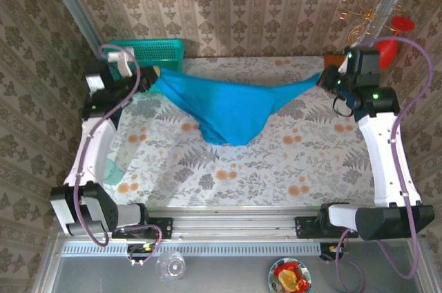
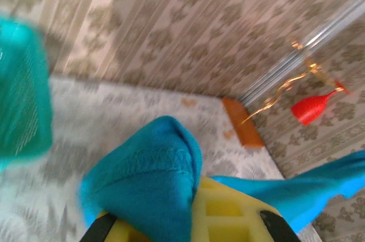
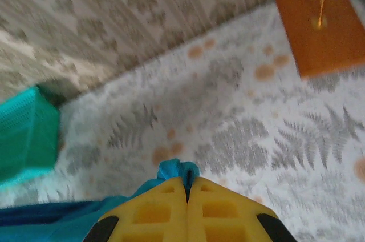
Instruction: Fold the inside-out t-shirt
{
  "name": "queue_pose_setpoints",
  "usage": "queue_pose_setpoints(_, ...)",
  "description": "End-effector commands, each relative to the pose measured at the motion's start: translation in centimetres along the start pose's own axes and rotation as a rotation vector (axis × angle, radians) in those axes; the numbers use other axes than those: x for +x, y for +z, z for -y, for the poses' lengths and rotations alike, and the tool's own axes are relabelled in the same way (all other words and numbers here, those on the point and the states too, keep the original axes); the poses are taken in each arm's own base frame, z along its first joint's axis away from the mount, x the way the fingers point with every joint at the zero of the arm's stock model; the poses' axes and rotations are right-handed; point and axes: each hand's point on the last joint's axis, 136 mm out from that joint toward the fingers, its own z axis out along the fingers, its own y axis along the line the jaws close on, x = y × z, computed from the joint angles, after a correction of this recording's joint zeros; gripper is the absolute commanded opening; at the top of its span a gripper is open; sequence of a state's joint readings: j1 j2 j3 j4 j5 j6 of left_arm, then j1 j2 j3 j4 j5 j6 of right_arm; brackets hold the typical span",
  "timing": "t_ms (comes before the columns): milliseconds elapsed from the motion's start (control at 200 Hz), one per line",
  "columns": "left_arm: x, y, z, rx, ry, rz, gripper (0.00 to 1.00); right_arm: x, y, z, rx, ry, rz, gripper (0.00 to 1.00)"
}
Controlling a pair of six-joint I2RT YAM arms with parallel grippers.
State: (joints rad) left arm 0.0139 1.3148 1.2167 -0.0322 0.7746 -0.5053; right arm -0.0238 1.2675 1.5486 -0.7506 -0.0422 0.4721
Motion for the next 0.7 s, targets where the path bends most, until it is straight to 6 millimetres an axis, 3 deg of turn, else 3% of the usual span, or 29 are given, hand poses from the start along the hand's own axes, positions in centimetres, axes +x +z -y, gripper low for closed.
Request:
queue_pose_setpoints(0,-4.1,-0.4,5.4,0.125,0.096,0.06,0.0,-5.1,-4.4,-1.6,-0.047,-0.025,0.176,0.0)
queue_pose_setpoints(85,-4.3,-0.6,6.8,0.148,0.11,0.056,0.0,-5.5,-6.3,-0.6,-0.013,-0.022,0.215,0.0)
queue_pose_setpoints(170,-2.0,-1.0,6.7,0.131,0.094,0.01,0.0,-3.5,-7.1,0.9,0.019,-0.023,0.2,0.0)
queue_pose_setpoints(245,1.9,-1.6,5.5,0.071,0.072,-0.064,0.02,0.2,-7.0,2.9,0.056,-0.028,0.141,0.0)
queue_pose_setpoints(310,6.6,-2.5,3.6,-0.012,0.041,-0.148,0.06,3.7,-6.6,4.9,0.1,-0.031,0.083,0.0)
queue_pose_setpoints(395,12.3,-3.9,1.3,-0.097,-0.021,-0.239,0.24,8.1,-5.7,7.7,0.173,-0.048,0.001,0.0)
queue_pose_setpoints(465,15.8,-5.1,-0.1,-0.142,-0.058,-0.285,0.27,11.0,-4.9,9.7,0.232,-0.066,-0.063,0.0)
queue_pose_setpoints(555,19.1,-6.3,-2.5,-0.249,-0.083,-0.326,0.27,13.6,-4.0,11.3,0.268,-0.077,-0.13,0.0)
queue_pose_setpoints(695,21.7,-6.5,-3.5,-0.276,-0.102,-0.372,0.27,15.3,-2.9,11.8,0.264,-0.07,-0.182,0.0)
